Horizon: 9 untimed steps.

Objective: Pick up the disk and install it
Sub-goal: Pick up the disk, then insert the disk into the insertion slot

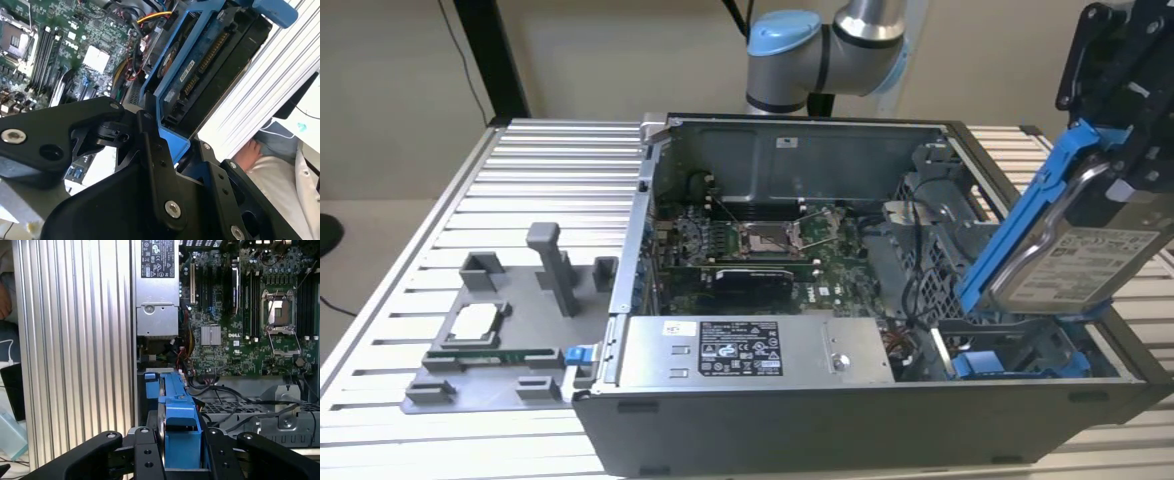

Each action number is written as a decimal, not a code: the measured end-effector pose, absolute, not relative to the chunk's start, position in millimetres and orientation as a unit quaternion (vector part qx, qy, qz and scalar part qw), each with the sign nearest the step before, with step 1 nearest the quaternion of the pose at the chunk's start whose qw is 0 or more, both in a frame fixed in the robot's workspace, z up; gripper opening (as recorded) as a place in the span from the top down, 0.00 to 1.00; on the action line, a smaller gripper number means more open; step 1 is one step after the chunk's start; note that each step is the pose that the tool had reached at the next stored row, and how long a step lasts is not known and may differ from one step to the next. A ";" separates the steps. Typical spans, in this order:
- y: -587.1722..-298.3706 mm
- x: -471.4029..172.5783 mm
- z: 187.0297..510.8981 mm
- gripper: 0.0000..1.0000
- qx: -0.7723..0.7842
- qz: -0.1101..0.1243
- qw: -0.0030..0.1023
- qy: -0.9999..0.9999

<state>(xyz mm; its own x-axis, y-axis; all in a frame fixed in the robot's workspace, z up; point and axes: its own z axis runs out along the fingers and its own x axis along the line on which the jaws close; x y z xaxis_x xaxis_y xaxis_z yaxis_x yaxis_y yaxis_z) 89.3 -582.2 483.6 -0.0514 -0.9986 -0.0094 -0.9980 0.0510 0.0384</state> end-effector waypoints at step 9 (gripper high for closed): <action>-582.6 90.1 475.2 1.00 0.689 -0.017 0.010 -0.725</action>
<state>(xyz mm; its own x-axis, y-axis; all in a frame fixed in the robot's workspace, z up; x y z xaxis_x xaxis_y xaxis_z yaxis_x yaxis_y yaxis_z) 90.1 -582.6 475.2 -0.0511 -0.9986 -0.0095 -0.9980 0.0507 0.0384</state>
